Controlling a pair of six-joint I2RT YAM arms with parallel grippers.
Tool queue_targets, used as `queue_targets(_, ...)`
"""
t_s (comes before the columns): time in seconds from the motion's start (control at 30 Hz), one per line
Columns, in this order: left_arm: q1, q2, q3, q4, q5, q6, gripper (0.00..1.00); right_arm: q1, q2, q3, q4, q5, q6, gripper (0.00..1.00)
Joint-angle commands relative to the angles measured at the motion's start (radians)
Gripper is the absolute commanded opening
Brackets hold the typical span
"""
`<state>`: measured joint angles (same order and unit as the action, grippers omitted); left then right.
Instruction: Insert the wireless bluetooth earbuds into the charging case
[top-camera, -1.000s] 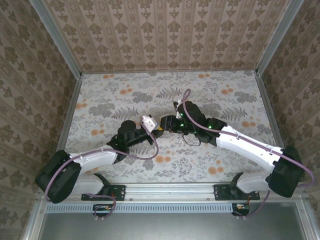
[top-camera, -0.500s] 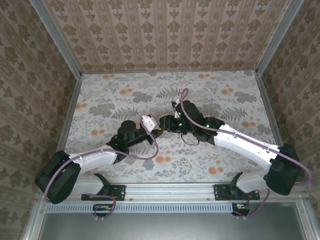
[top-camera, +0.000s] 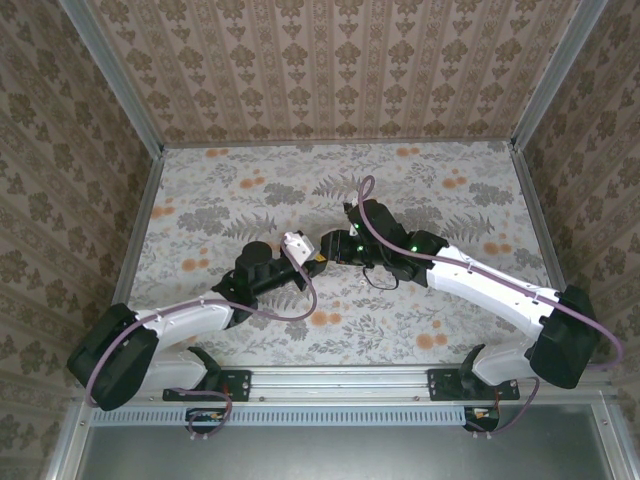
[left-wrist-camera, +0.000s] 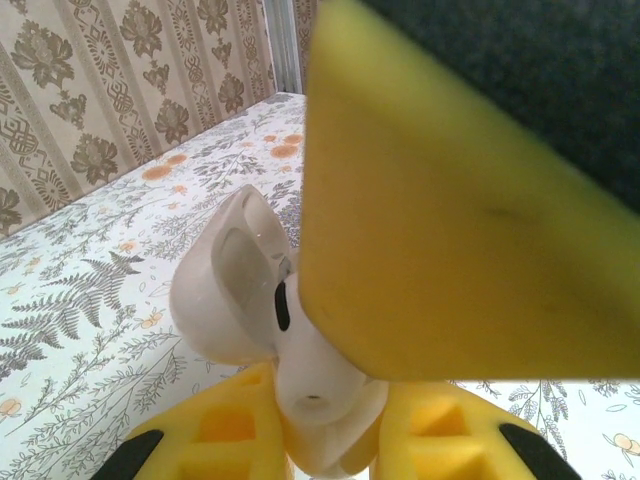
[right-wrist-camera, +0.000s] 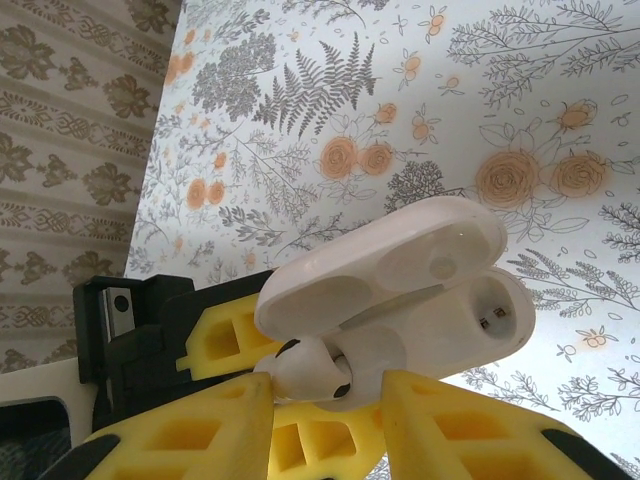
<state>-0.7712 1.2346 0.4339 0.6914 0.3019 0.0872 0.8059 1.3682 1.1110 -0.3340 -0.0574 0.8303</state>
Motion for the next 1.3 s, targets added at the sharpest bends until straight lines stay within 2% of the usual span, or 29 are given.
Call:
queue_targets(0.0, -0.005, -0.022, 0.009, 0.027, 0.013, 0.022, 0.15, 0.005, -0.009, 0.027, -0.044, 0.036, -0.023, 0.34)
queue_targets(0.27, -0.006, -0.021, 0.011, 0.026, 0.011, 0.017, 0.15, 0.005, -0.036, 0.008, -0.004, 0.014, -0.037, 0.35)
queue_targets(0.5, -0.007, -0.013, 0.011, 0.016, -0.024, -0.017, 0.15, -0.011, -0.108, -0.038, 0.008, -0.019, -0.005, 0.48)
queue_targets(0.73, -0.009, -0.009, 0.008, 0.026, -0.014, -0.022, 0.15, -0.033, -0.059, -0.004, -0.047, -0.087, 0.047, 0.62)
queue_targets(1.07, -0.013, -0.017, 0.008, 0.012, -0.020, -0.020, 0.15, -0.021, -0.016, 0.033, -0.085, -0.076, 0.059, 0.60)
queue_targets(1.27, -0.016, -0.018, 0.009, 0.018, -0.011, -0.019, 0.15, -0.021, 0.012, 0.043, -0.077, -0.067, 0.062, 0.65)
